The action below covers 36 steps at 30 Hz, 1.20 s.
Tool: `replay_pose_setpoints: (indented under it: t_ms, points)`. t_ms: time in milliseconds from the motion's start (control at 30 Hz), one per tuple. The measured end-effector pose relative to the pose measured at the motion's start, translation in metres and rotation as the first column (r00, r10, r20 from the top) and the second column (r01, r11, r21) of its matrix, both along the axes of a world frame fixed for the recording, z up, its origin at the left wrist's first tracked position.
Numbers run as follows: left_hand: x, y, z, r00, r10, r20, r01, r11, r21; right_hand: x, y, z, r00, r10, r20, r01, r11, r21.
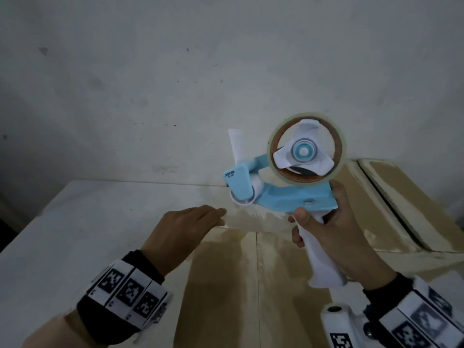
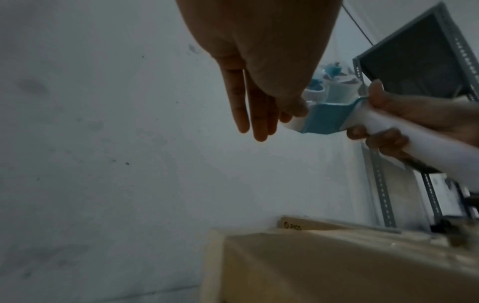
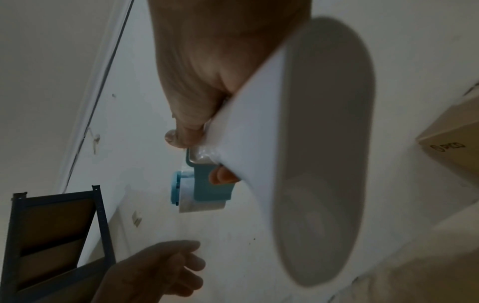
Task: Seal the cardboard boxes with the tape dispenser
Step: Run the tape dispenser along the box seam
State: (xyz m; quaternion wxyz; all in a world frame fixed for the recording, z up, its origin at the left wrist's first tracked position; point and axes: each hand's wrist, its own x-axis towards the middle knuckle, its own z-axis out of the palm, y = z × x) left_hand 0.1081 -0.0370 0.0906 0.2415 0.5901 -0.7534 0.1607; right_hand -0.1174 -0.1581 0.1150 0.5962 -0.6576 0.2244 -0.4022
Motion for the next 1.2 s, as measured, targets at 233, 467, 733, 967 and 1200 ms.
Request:
replay_pose_setpoints:
  t_ms: [233,467,733,967,1200]
  points:
    - [0.013,0.012,-0.005,0.992,-0.050,0.118,0.053,0.998,-0.022,0.005,0.002,0.001,0.998,0.057,-0.004,-0.057,0.998,-0.002]
    - [0.010,0.013,-0.006,0.953,0.141,-0.269,-0.097,0.980,0.172,0.006,-0.006,0.005,1.000,0.019,0.023,-0.019,1.000,-0.024]
    - [-0.014,-0.016,0.018,0.291,0.387,-0.875,0.100,0.897,0.430,0.016,0.000,0.007,0.989,0.104,0.100,-0.092,0.989,-0.115]
    - [-0.024,-0.014,0.026,0.079,0.385,-0.919,0.196,0.898,0.393,0.018,0.001,0.004,0.976,0.140,0.164,-0.118,0.984,-0.134]
    - [-0.014,-0.015,0.027,-0.026,0.408,-0.913,0.196,0.897,0.395,0.007,-0.009,-0.008,0.981,0.176,0.087,-0.160,0.973,-0.168]
